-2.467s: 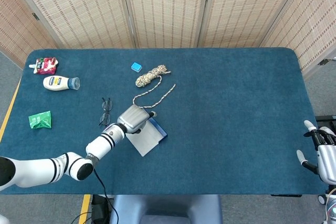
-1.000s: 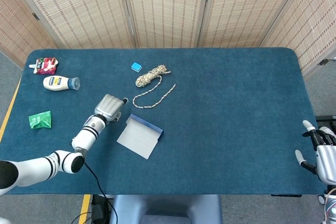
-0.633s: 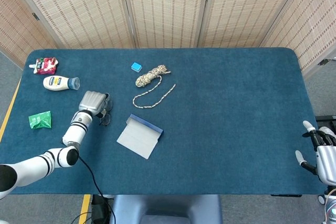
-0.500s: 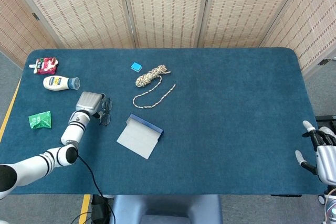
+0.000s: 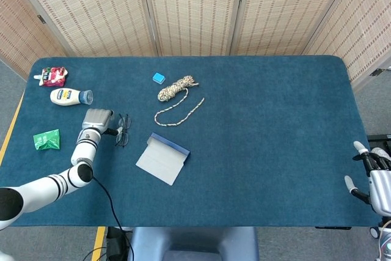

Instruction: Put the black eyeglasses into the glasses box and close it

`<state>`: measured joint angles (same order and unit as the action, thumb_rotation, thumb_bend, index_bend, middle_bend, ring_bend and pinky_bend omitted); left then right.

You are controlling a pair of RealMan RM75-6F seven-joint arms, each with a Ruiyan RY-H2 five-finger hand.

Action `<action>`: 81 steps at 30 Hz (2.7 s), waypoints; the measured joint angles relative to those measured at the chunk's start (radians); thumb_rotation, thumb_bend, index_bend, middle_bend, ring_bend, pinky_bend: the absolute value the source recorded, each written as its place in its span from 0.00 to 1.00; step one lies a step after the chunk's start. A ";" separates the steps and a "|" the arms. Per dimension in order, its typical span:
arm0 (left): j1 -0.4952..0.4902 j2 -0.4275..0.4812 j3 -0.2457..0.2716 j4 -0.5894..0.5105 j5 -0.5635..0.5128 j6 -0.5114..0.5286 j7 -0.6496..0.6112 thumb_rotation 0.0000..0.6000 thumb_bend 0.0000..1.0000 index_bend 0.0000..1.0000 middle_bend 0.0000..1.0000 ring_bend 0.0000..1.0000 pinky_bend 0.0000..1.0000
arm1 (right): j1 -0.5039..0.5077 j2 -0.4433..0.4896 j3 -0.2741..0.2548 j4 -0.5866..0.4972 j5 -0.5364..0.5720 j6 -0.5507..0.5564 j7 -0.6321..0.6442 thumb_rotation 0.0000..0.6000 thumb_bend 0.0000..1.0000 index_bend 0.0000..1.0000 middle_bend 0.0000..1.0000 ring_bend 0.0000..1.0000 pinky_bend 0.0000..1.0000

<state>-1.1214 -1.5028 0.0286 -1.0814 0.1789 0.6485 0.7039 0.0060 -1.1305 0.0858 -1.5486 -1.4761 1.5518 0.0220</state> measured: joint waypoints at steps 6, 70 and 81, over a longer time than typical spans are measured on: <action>0.000 0.010 -0.022 -0.034 0.051 0.002 -0.021 0.60 0.36 0.33 1.00 0.97 0.84 | 0.001 -0.002 0.000 0.003 0.001 -0.004 0.001 1.00 0.33 0.10 0.35 0.27 0.24; 0.140 -0.086 -0.031 0.153 0.311 0.030 -0.138 1.00 0.36 0.38 1.00 0.97 0.84 | -0.001 0.004 -0.002 -0.013 0.008 -0.012 -0.014 1.00 0.33 0.10 0.35 0.28 0.24; 0.160 -0.110 -0.066 0.173 0.314 0.024 -0.123 1.00 0.36 0.38 1.00 0.97 0.84 | 0.000 0.002 -0.002 -0.013 0.008 -0.015 -0.017 1.00 0.33 0.10 0.35 0.28 0.24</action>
<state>-0.9615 -1.6126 -0.0370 -0.9079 0.4930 0.6730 0.5811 0.0063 -1.1286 0.0834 -1.5621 -1.4681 1.5372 0.0055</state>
